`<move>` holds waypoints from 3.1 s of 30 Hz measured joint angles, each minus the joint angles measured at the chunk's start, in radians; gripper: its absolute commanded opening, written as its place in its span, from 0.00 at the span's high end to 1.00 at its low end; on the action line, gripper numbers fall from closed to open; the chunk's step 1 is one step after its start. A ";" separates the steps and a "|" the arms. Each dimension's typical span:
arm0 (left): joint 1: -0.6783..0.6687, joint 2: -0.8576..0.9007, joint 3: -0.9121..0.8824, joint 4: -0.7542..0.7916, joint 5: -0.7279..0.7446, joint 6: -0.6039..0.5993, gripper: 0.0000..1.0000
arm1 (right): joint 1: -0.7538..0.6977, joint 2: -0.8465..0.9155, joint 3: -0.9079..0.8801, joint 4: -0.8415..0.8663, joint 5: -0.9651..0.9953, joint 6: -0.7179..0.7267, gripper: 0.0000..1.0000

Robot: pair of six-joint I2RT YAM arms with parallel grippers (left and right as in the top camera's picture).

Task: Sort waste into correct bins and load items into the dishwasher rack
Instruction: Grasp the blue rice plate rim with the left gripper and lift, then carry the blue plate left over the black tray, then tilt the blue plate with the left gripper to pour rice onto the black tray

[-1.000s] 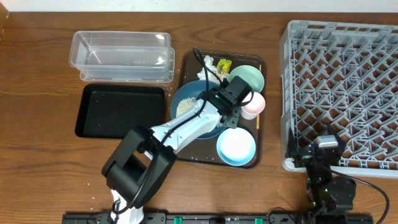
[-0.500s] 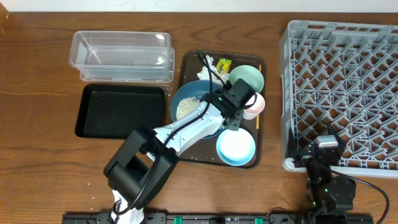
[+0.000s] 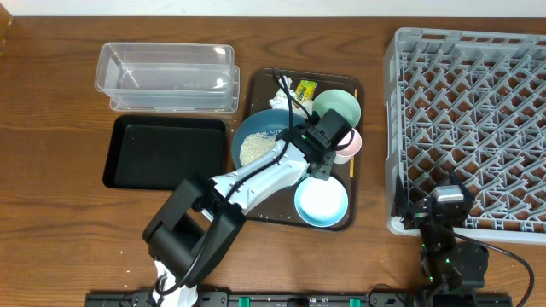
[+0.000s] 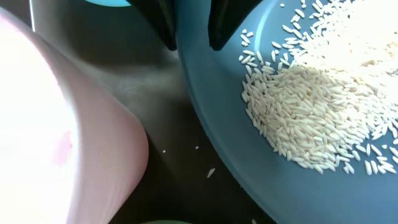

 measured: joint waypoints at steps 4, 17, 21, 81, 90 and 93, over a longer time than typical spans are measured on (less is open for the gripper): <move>-0.001 -0.002 0.000 -0.003 -0.001 0.003 0.88 | 0.000 0.000 0.000 0.000 0.000 0.000 0.01; 0.000 -0.108 0.000 -0.011 -0.020 0.004 0.94 | 0.000 0.000 0.000 0.000 0.000 0.000 0.01; 0.000 -0.126 0.000 -0.015 -0.020 0.004 0.94 | 0.000 0.000 0.000 0.000 0.000 0.000 0.01; 0.818 -0.504 -0.004 -0.256 0.611 -0.024 0.94 | 0.000 0.000 0.000 0.000 0.000 0.000 0.01; 0.988 -0.504 -0.007 -0.317 0.814 0.039 0.94 | 0.000 0.000 0.000 0.000 0.000 0.000 0.01; 1.033 -0.504 -0.023 -0.317 0.871 0.063 0.94 | 0.000 0.000 0.000 0.000 0.000 0.000 0.01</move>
